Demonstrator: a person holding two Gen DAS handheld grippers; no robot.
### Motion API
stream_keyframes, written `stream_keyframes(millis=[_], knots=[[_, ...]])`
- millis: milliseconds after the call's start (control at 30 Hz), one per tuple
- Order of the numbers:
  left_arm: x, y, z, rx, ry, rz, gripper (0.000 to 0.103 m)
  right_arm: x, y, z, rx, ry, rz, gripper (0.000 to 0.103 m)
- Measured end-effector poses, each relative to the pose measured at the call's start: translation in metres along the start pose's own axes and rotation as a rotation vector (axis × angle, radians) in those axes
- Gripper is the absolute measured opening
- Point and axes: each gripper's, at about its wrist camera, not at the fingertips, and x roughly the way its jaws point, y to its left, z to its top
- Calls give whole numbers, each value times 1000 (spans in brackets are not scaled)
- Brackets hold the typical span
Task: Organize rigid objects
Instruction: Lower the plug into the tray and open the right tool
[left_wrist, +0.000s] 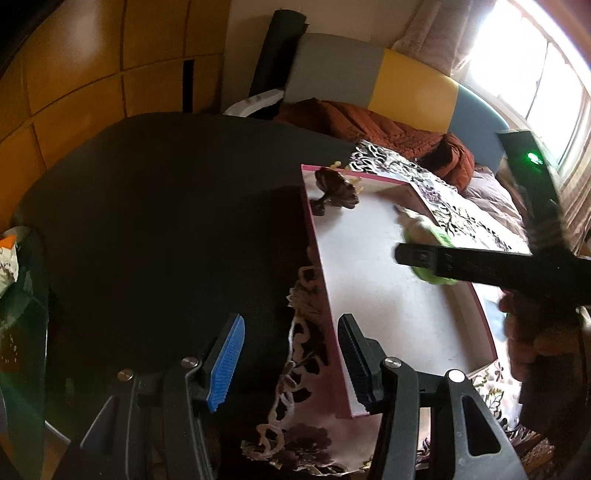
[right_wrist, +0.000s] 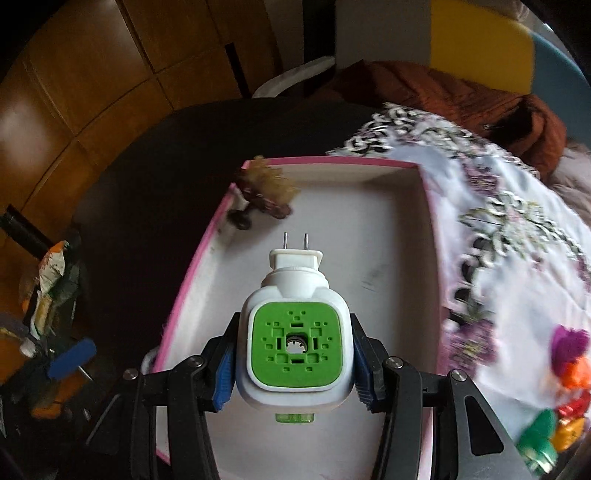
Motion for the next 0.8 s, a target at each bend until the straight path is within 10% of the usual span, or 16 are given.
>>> stream_keyframes(millis=[333, 800], knots=[[5, 12, 0, -19, 11, 1, 53, 54, 21, 28, 69, 63, 78, 59], [-3, 4, 4, -7, -9, 8, 53, 10, 14, 8, 36, -50, 67, 81]])
